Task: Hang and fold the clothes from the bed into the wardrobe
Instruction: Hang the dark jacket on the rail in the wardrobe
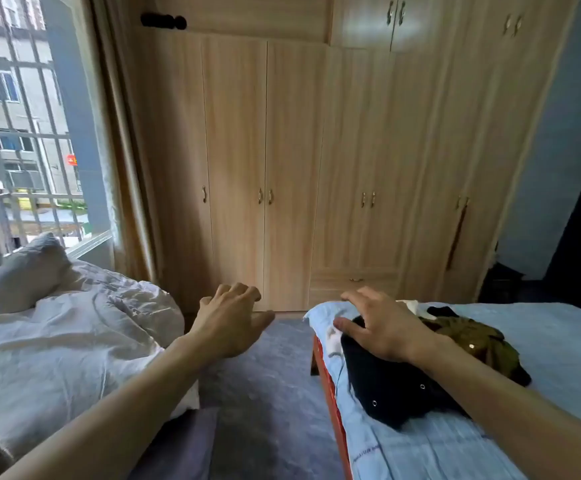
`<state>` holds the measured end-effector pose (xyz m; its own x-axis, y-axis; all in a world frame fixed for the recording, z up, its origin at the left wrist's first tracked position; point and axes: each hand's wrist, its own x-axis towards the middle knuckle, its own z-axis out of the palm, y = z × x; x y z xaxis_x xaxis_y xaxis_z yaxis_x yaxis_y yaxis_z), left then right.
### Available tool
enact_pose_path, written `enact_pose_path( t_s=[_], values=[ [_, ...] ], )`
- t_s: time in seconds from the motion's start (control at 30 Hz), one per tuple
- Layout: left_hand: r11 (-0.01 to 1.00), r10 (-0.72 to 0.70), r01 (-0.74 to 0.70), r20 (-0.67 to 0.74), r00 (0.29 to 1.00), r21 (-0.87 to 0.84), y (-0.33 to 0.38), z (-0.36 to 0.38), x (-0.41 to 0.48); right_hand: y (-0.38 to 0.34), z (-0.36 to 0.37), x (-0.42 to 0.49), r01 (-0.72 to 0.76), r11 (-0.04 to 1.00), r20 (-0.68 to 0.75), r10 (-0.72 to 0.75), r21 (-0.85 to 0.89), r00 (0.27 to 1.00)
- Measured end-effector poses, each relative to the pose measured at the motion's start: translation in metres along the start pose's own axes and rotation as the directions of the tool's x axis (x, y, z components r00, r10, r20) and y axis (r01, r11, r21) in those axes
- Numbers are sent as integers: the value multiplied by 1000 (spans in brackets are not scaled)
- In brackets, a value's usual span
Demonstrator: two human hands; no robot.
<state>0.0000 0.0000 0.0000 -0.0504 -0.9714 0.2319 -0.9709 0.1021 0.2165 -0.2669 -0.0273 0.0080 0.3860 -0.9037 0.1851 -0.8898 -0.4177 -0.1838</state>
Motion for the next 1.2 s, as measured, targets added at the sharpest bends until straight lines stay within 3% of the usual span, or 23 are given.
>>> enact_pose_path(
  t_s=[0.23,0.6,0.9,1.2],
  values=[
    [998,-26,24,30,999,65,0,23,49,34,28,50,13,999,27,-13,-29,1000],
    [994,-7,3,40,999,113,56,66,182,142,38,141,-15,1000,-36,14,-6,999],
    [994,90,-94,86,992,47,53,122,284,192,59,211,-105,994,-10,104,-23,994],
    [954,296,-298,101,950,13,15,146,406,214,66,289,-280,954,-15,280,-103,960]
  ],
)
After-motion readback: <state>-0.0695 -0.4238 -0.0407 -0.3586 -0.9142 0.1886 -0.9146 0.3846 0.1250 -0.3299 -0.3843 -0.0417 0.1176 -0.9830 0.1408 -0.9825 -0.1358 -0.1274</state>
